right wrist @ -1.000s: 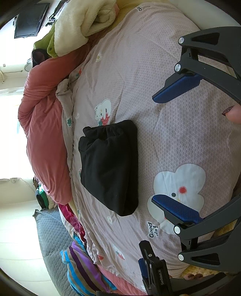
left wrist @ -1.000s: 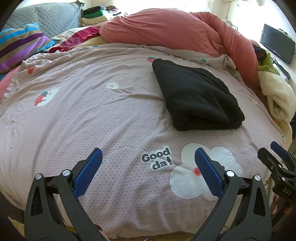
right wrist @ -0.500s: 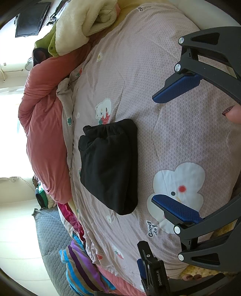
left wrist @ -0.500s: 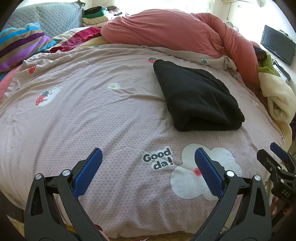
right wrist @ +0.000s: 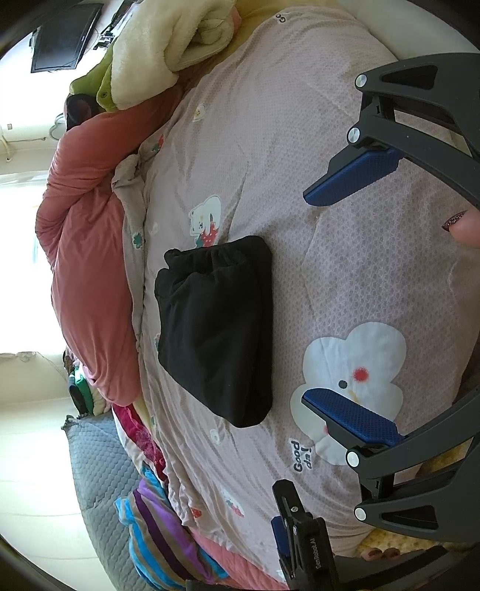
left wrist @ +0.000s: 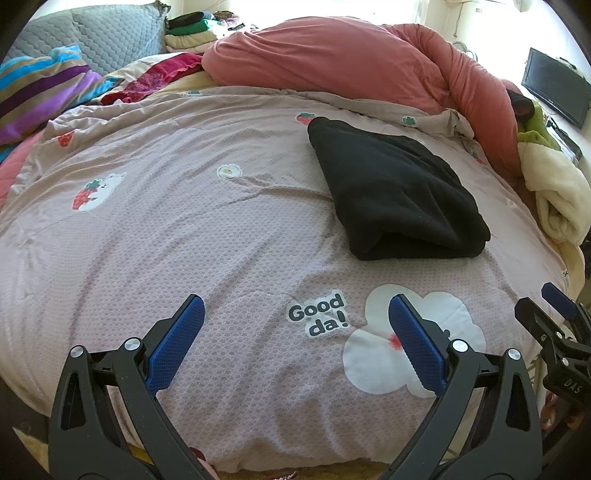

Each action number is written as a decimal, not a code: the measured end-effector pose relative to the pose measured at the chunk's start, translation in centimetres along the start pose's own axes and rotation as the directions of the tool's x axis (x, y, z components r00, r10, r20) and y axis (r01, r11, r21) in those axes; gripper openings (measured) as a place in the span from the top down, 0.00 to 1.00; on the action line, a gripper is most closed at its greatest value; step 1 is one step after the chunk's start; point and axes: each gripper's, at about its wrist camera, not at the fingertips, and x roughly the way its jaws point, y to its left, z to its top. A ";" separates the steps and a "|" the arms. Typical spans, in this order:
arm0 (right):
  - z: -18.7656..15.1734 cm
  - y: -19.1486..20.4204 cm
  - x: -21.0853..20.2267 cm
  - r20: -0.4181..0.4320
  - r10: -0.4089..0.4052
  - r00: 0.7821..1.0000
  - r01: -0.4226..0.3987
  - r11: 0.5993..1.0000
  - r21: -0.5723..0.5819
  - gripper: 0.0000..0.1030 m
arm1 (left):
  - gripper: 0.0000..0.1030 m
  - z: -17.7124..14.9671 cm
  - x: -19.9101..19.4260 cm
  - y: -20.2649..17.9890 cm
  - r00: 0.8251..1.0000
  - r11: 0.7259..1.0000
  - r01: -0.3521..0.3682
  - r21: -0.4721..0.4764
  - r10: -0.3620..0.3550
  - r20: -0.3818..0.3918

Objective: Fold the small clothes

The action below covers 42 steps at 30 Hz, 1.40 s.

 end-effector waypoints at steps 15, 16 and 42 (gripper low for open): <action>0.0 -0.4 0.1 -0.003 -0.003 1.000 0.003 1.000 0.005 0.04 | 0.09 0.0 -0.2 -0.2 1.000 1.000 -0.025 0.018 0.025 -0.001; 0.0 -0.4 0.1 -0.002 -0.003 1.000 0.003 1.000 0.005 0.04 | 0.09 0.0 -0.3 -0.3 1.000 0.999 -0.027 0.022 0.027 0.000; -6.7 -25.3 -4.7 -0.272 -0.625 0.731 0.664 0.563 0.493 0.04 | 0.09 6.2 2.3 22.4 0.888 0.801 -0.452 -0.393 0.448 -0.109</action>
